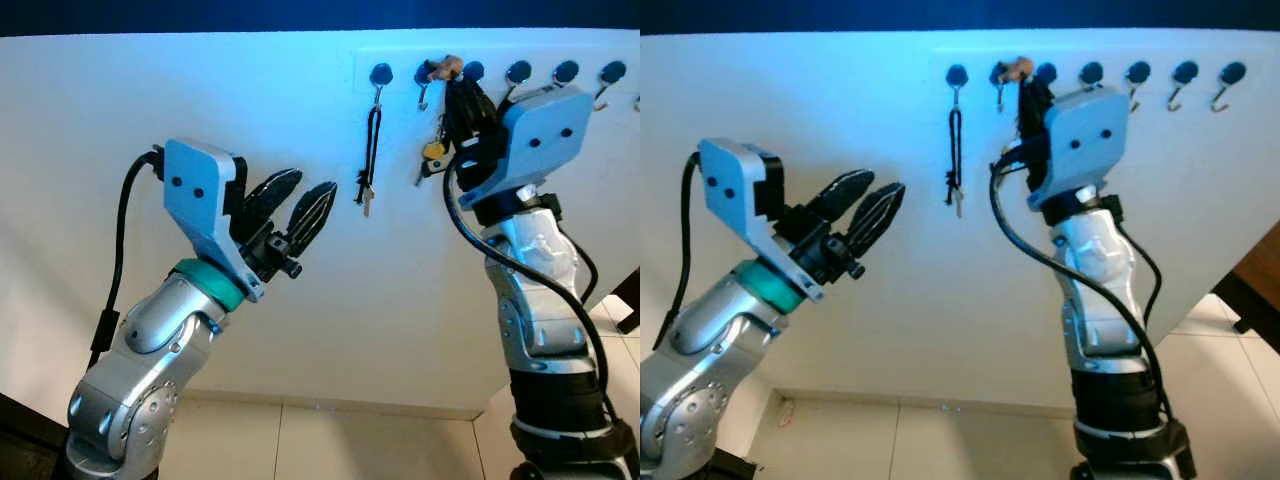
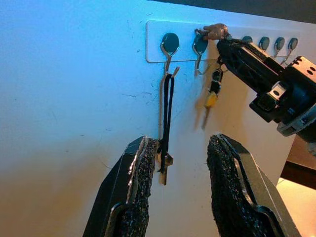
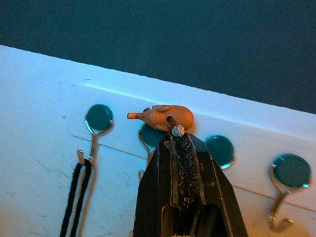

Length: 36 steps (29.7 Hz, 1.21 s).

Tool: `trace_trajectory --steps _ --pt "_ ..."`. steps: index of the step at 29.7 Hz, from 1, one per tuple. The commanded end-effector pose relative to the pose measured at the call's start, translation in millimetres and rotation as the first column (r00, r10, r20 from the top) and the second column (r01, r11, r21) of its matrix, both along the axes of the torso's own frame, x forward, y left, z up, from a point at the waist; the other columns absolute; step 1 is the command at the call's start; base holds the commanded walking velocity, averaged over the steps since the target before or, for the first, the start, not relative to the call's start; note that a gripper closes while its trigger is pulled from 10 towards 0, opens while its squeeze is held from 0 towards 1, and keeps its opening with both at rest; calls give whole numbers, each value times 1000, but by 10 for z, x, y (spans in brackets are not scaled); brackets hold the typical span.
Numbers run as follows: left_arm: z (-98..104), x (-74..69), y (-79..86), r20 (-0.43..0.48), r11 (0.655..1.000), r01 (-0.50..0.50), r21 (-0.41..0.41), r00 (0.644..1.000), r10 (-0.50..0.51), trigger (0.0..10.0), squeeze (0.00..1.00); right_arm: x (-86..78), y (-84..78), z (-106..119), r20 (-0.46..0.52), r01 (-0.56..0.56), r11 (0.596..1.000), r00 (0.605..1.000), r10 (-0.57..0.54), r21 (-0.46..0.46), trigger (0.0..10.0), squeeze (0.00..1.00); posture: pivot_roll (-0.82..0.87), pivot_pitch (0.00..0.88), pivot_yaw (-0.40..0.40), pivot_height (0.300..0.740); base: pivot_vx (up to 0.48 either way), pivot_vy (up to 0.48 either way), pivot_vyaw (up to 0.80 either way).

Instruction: Hang keys on a hook

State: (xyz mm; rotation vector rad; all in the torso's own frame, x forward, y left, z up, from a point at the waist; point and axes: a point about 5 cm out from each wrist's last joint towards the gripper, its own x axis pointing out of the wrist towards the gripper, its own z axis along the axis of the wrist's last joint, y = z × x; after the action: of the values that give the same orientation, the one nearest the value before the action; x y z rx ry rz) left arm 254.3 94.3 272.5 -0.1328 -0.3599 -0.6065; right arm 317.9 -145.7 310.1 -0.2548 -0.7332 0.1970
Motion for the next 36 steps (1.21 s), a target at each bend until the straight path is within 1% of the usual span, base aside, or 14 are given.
trace_trajectory --steps 1,8,11,21,23,27,36 --pt "1 -22 -11 0 1000 -1 7 1000 1 10000 0 17 54 17 7 -22 1000 1000 22 -4 10000 0 -102 35 113 740 0 0 0" --pt "0 -29 -13 -2 1000 0 6 1000 0 10000 0 35 71 20 7 -29 1000 1000 29 -1 10000 0 -97 34 112 740 0 0 0" --pt "-2 -35 -14 -4 1000 0 6 1000 0 10000 0 44 126 49 19 -55 998 998 55 0 10000 0 -98 32 111 740 0 0 0" --pt "-4 -33 -18 -4 1000 2 4 1000 -2 10000 0 55 165 70 29 -74 997 997 74 0 10000 0 -98 32 110 740 0 0 0" --pt "-3 -33 -21 -5 1000 2 3 1000 -2 10000 0 73 219 48 16 -98 995 995 99 -13 10000 0 -97 33 109 740 0 0 0" --pt "-3 -35 -21 -6 1000 -1 3 1000 1 10000 0 83 245 8 -3 -110 994 994 110 -26 10000 0 -94 36 108 740 0 0 0" --pt "-8 -39 -17 -10 1000 -2 4 1000 2 10000 0 26 259 67 27 -143 990 989 143 2 10000 0 -96 39 112 740 0 0 0"
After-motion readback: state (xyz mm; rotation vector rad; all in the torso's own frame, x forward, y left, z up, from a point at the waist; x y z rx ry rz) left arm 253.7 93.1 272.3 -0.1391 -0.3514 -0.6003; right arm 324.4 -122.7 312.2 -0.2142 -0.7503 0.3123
